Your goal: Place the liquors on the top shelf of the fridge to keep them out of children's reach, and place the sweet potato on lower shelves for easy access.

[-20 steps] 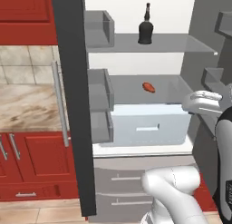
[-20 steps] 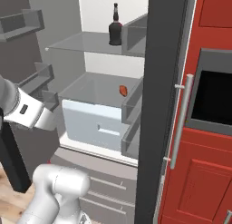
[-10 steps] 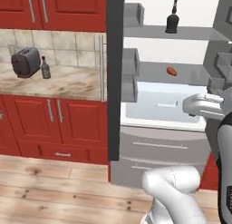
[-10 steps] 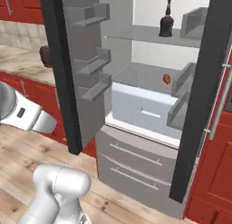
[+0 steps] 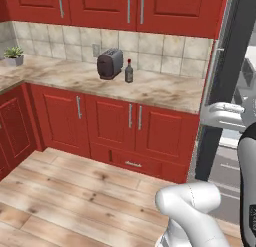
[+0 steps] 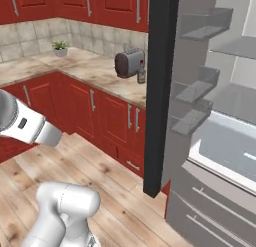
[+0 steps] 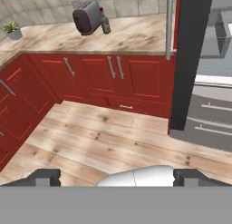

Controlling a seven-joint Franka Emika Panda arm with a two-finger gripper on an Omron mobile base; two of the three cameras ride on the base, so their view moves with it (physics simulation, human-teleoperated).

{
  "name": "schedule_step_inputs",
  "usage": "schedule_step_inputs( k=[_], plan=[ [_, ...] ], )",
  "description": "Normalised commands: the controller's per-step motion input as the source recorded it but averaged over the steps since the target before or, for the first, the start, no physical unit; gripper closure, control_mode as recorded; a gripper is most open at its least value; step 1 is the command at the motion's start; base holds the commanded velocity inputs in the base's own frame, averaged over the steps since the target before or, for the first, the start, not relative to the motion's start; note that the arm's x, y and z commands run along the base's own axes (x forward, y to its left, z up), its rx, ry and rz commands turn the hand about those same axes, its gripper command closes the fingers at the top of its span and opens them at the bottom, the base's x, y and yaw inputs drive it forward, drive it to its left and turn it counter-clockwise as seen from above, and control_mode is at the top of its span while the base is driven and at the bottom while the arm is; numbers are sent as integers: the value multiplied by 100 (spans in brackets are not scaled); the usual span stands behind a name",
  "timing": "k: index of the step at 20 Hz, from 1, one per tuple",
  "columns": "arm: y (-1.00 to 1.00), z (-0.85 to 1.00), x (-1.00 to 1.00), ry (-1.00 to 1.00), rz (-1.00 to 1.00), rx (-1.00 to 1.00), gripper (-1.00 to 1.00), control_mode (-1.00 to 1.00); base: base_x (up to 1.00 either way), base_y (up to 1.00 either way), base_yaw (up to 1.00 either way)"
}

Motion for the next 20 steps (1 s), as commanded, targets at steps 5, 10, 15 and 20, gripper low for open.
schedule_step_inputs(
  k=[5,10,15,20],
  plan=[
    [0,0,0,0,0,0,-100,100,51,43,5],
    [0,0,0,0,0,0,-100,100,64,22,-11],
    [0,0,0,0,0,0,-100,100,73,29,-21],
    [0,0,0,0,0,0,-100,100,81,39,-30]
  ],
)
